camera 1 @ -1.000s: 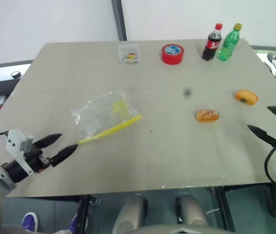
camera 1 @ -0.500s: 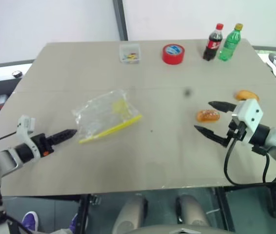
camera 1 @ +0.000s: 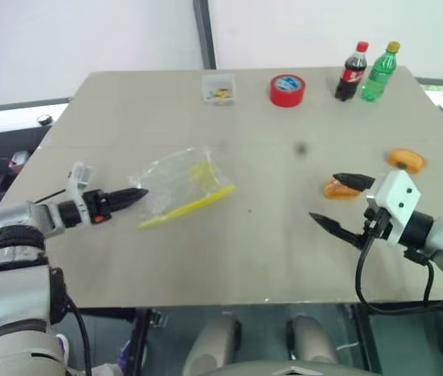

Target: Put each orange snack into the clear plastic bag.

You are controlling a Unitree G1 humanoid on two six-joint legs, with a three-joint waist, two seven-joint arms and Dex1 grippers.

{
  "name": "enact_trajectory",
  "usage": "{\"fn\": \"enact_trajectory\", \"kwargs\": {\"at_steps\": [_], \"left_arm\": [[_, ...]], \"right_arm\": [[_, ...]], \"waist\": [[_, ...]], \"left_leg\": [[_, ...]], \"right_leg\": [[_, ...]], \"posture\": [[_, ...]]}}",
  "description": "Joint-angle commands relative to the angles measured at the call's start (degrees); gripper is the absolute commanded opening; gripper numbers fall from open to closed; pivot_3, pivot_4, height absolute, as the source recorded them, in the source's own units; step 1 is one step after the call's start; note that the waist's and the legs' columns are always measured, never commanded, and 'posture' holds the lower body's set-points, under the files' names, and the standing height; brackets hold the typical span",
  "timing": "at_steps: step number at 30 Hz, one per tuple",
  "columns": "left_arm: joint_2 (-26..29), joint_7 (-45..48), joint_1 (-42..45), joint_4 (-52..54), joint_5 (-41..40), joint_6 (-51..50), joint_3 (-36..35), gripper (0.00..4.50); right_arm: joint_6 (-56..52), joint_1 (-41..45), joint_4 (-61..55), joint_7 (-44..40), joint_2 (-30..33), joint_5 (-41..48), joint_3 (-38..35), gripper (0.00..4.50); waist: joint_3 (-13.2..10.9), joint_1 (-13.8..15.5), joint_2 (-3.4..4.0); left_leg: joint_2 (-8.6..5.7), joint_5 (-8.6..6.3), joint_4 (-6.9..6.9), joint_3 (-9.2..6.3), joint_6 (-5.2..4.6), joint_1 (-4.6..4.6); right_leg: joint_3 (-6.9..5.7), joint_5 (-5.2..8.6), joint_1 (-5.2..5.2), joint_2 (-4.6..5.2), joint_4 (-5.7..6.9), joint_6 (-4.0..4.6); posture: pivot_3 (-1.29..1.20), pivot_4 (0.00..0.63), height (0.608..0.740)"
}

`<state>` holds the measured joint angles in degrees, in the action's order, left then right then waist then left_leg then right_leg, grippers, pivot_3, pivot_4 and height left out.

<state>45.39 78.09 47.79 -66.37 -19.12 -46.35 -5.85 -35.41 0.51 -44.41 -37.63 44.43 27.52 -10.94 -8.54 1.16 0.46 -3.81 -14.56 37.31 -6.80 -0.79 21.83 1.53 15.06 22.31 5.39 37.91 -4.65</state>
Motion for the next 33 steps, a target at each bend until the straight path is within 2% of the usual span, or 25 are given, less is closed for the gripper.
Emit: {"fn": "enact_trajectory", "kwargs": {"at_steps": [1, 4, 7, 9, 10, 11, 12, 13, 14, 15, 16, 19, 23, 26, 29, 33], "left_arm": [[-7.60, 0.48, -1.01, -5.43, 4.35, -1.26, 3.81, 4.44], [-11.95, -5.09, 0.92, -6.41, 1.94, -1.64, -1.03, 4.44], [-14.79, -15.79, 1.35, -7.17, -0.45, -0.22, -6.65, 4.44], [-16.18, -19.63, 1.46, -6.42, -1.15, -2.00, -8.65, 3.89], [-16.51, -19.93, 1.46, -5.82, -1.52, -4.10, -9.18, 3.82], [-16.72, -20.07, 1.36, -5.25, -1.72, -5.49, -9.52, 3.19], [-16.85, -20.68, 1.24, -4.76, -1.97, -6.52, -9.94, 2.90], [-16.92, -22.21, 1.26, -4.57, -2.38, -7.51, -10.79, 2.35], [-16.88, -22.70, 1.41, -4.00, -2.93, -9.28, -11.37, 2.14], [-16.74, -23.40, 1.87, -2.90, -3.75, -12.59, -11.98, 1.40], [-16.52, -23.53, 2.25, -1.88, -4.57, -15.70, -12.45, 1.18], [-16.11, -23.01, 2.62, 5.20, -7.00, -26.95, -11.87, 0.03], [-15.58, -25.87, 2.47, 14.03, -10.03, -36.92, -13.31, 0.03], [-15.06, -27.77, 3.43, 20.53, -13.56, -44.88, -15.75, 0.03], [-15.05, -31.68, 5.82, 19.91, -16.50, -46.15, -19.65, 0.03], [-14.89, -36.91, 7.73, 19.64, -24.35, -46.15, -20.45, 0.03]], "right_arm": [[-1.82, -1.47, -4.69, 1.58, 0.71, 1.25, -3.64, 4.50], [-3.24, -3.47, -7.15, 3.31, 0.42, 1.09, -5.04, 4.50], [-4.18, -4.51, -9.02, 5.36, -0.50, 0.96, -5.41, 4.50], [-4.20, -5.05, -9.82, 6.90, -1.09, 0.00, -4.53, 4.50], [-3.72, -5.25, -9.99, 7.63, -1.46, -1.00, -3.52, 4.50], [-3.33, -5.36, -10.04, 8.12, -1.70, -1.70, -2.75, 4.50], [-2.91, -5.43, -10.05, 8.38, -1.87, -2.31, -2.13, 4.50], [-2.56, -5.40, -9.97, 8.51, -1.99, -2.79, -1.56, 4.50], [-2.10, -5.19, -9.78, 8.63, -2.23, -3.29, -0.82, 4.50], [-1.06, -4.92, -9.32, 8.71, -2.72, -4.07, 0.43, 4.50], [-0.26, -4.59, -8.87, 8.75, -3.02, -4.86, 1.61, 4.50], [2.50, -3.39, -6.75, 8.55, -2.99, -8.70, 6.03, 4.50], [8.43, 0.17, -1.47, 9.65, -3.29, -17.81, 14.28, 4.50], [14.98, 3.20, 5.19, 10.81, -3.35, -28.38, 22.97, 4.50], [19.60, 6.67, 11.63, 12.05, -5.53, -34.84, 28.33, 4.50], [25.68, 10.84, 21.18, 14.07, -8.06, -44.35, 34.14, 4.50]], "waist": [[0.16, 0.01, 0.07], [0.48, -0.01, 0.07], [0.71, -0.15, 0.01], [0.86, -0.08, 0.01], [0.89, -0.08, 0.02], [0.91, -0.15, 0.01], [0.92, -0.28, -0.01], [0.92, -0.38, -0.01], [0.93, -0.44, 0.01], [0.91, -0.43, -0.03], [0.85, -0.39, -0.15], [0.83, -0.53, -0.17], [0.61, -0.72, -0.48], [0.37, -0.88, -0.86], [-0.06, -1.71, -1.41], [-0.20, -2.23, -1.56]], "left_leg": [[-0.01, -0.01, 0.02, -0.05, -0.01, -0.06], [-0.04, -0.01, 0.07, -0.24, -0.04, -0.10], [-0.04, -0.01, 0.11, -0.36, -0.04, -0.17], [-0.03, -0.01, 0.11, -0.79, -0.04, -0.26], [-0.04, -0.01, 0.11, -0.86, -0.04, -0.37], [-0.04, 0.00, 0.10, -0.86, -0.04, -0.41], [-0.04, 0.00, 0.10, -0.88, -0.04, -0.42], [-0.05, 0.00, 0.10, -0.88, -0.04, -0.43], [-0.05, 0.00, 0.10, -0.86, -0.04, -0.44], [-0.07, 0.00, 0.10, -0.85, -0.03, -0.43], [-0.07, 0.00, 0.10, -0.85, -0.03, -0.42], [-0.16, 0.00, 0.09, -0.88, -0.03, -0.35], [-0.30, 0.00, 0.05, -0.97, -0.03, -0.15], [-0.33, 0.03, 0.04, -1.02, 0.02, -0.01], [-0.35, 0.18, 0.04, -1.09, 0.28, 0.10], [-0.21, 0.28, 0.03, -1.06, 0.47, 0.44]], "right_leg": [[-0.05, 0.03, -0.16, 0.06, -0.01, -0.05], [-0.21, 0.13, -0.33, 0.17, -0.02, -0.22], [-0.31, 0.22, -0.47, 0.21, -0.02, -0.37], [-0.45, 0.27, -0.63, 0.26, -0.02, -0.45], [-0.50, 0.31, -0.69, 0.29, -0.03, -0.50], [-0.51, 0.35, -0.71, 0.30, -0.01, -0.57], [-0.53, 0.35, -0.71, 0.29, 0.01, -0.57], [-0.52, 0.35, -0.71, 0.28, 0.01, -0.58], [-0.50, 0.35, -0.70, 0.28, 0.01, -0.58], [-0.49, 0.35, -0.70, 0.28, 0.00, -0.58], [-0.49, 0.35, -0.69, 0.28, -0.01, -0.58], [-0.50, 0.36, -0.67, 0.31, -0.04, -0.58], [-0.54, 0.36, -0.48, 0.32, -0.05, -0.59], [-0.57, 0.33, -0.26, 0.33, -0.02, -0.53], [-0.60, 0.24, -0.15, 0.29, 0.02, -0.37], [-0.51, 0.19, 0.30, 0.30, 0.09, -0.30]], "posture": [[0.00, 0.150, 0.740], [0.00, 0.150, 0.740], [0.00, 0.150, 0.740], [0.00, 0.150, 0.740], [0.00, 0.150, 0.740], [0.00, 0.150, 0.740], [0.00, 0.150, 0.740], [0.00, 0.150, 0.740], [0.00, 0.150, 0.740], [0.00, 0.150, 0.740], [0.00, 0.150, 0.740], [0.00, 0.150, 0.740], [0.00, 0.150, 0.740], [0.00, 0.150, 0.740], [0.00, 0.150, 0.740], [0.00, 0.150, 0.740]]}}
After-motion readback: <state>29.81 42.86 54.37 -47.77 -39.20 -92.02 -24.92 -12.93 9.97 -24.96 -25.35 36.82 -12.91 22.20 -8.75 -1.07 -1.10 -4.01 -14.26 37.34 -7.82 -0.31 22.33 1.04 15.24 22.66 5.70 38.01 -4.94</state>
